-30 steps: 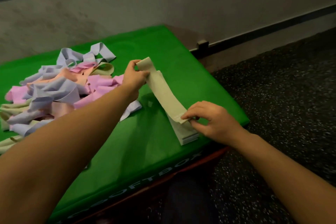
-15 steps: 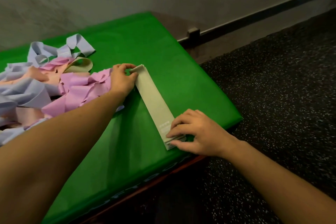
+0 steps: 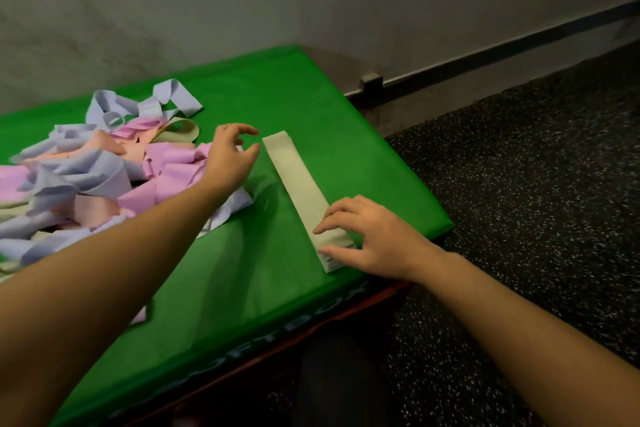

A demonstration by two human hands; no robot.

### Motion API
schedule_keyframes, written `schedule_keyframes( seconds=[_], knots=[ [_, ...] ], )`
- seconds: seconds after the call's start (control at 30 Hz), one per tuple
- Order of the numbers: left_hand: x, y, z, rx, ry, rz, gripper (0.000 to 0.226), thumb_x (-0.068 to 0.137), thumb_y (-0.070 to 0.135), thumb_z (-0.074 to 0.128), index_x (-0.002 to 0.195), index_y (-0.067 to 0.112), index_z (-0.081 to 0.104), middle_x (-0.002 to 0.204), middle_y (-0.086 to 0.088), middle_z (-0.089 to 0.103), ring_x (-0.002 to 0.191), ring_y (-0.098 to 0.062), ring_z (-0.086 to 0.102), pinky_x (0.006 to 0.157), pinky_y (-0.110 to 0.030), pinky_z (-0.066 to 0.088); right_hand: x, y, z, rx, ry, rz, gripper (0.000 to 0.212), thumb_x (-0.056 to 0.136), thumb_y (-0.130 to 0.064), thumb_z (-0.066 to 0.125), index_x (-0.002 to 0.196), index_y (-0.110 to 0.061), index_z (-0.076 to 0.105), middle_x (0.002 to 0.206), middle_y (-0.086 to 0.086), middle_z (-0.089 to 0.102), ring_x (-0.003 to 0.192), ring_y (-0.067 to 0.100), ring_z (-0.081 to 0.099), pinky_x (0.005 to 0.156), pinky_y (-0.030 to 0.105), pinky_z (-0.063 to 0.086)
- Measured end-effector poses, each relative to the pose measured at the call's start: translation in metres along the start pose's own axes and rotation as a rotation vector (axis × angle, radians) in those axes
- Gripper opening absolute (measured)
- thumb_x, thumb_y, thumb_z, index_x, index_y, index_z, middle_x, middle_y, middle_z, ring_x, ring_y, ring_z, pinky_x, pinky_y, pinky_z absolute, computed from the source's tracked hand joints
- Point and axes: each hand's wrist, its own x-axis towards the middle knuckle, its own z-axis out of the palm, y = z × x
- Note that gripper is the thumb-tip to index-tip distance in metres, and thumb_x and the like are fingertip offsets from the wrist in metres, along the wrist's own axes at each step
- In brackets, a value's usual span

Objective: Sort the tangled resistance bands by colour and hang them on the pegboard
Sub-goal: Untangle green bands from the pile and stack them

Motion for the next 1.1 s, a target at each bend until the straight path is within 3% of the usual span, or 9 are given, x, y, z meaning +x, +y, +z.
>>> schedule_keyframes(
  seconds=[0.13,0.27,0.53,0.67,0.83,0.9,1.0,1.1],
  knots=[
    [-0.037,-0.008,-0.046,0.058,-0.025,0.115,0.018,0.095,0.021,0.064,0.112,0.021,0.059,0.118,-0.001,0.051,0.108,-0.016,0.055,0.095,-0.032,0.048,0.008,-0.030,-0.001,0.028,-0.014,0.028,0.032,0.089,-0.054,0.058,0.113,-0.034,0.067,0.112,-0.018,0.057,0.108,0.003,0.051,0.097,0.033,0.046],
    [-0.078,-0.028,-0.099,0.077,-0.032,0.126,0.022,0.094,0.018,0.065,0.115,0.020,0.060,0.121,-0.002,0.059,0.106,-0.016,0.058,0.096,-0.039,0.051,0.016,-0.068,0.008,0.046,0.003,0.000,0.024,0.092,-0.039,0.066,0.113,-0.026,0.070,0.110,-0.008,0.061,0.105,0.007,0.054,0.095,0.029,0.045],
    [-0.162,-0.098,-0.189,-0.034,0.054,0.010,0.025,0.091,0.011,0.067,0.095,0.035,0.059,0.105,-0.001,0.064,0.092,-0.019,0.063,0.075,-0.037,0.052,0.047,-0.138,0.046,0.022,-0.149,-0.013,0.022,0.095,-0.035,0.063,0.115,-0.027,0.069,0.110,-0.012,0.057,0.097,0.004,0.053,0.078,0.015,0.039],
    [-0.192,-0.139,-0.225,-0.093,0.192,-0.075,0.016,0.086,0.011,0.069,0.098,0.019,0.062,0.100,-0.005,0.066,0.089,-0.024,0.063,0.079,-0.034,0.049,0.072,-0.172,0.073,0.010,-0.219,-0.037,0.021,0.094,-0.033,0.064,0.114,-0.026,0.069,0.111,-0.004,0.060,0.095,0.011,0.056,0.080,0.021,0.044],
    [-0.223,-0.189,-0.255,-0.073,0.288,-0.170,0.020,0.088,0.001,0.065,0.101,0.016,0.063,0.101,-0.005,0.066,0.090,-0.028,0.062,0.077,-0.032,0.045,0.102,-0.202,0.098,-0.010,-0.258,-0.077,0.021,0.095,-0.028,0.063,0.115,-0.025,0.069,0.111,-0.008,0.062,0.091,-0.001,0.053,0.073,0.004,0.037],
    [-0.232,-0.205,-0.260,-0.073,0.327,-0.191,0.022,0.088,-0.001,0.065,0.101,0.016,0.064,0.102,-0.006,0.066,0.092,-0.029,0.061,0.076,-0.032,0.045,0.112,-0.211,0.109,0.020,-0.261,-0.094,0.020,0.095,-0.027,0.062,0.114,-0.026,0.069,0.111,-0.009,0.065,0.092,0.000,0.056,0.077,0.010,0.042],
    [-0.242,-0.227,-0.267,-0.061,0.367,-0.238,0.023,0.089,-0.003,0.061,0.103,0.016,0.062,0.105,-0.005,0.063,0.093,-0.024,0.057,0.072,-0.025,0.044,0.131,-0.224,0.130,0.055,-0.280,-0.080,0.020,0.096,-0.029,0.058,0.114,-0.032,0.067,0.107,-0.011,0.067,0.092,0.004,0.062,0.080,0.031,0.053],
    [-0.245,-0.248,-0.272,-0.034,0.393,-0.287,0.023,0.090,0.000,0.060,0.103,0.019,0.062,0.106,-0.005,0.063,0.089,-0.023,0.058,0.077,-0.035,0.049,0.153,-0.241,0.149,0.093,-0.276,-0.082,0.024,0.098,-0.026,0.053,0.116,-0.037,0.064,0.111,-0.016,0.068,0.096,0.006,0.063,0.084,0.036,0.054]
  ],
)
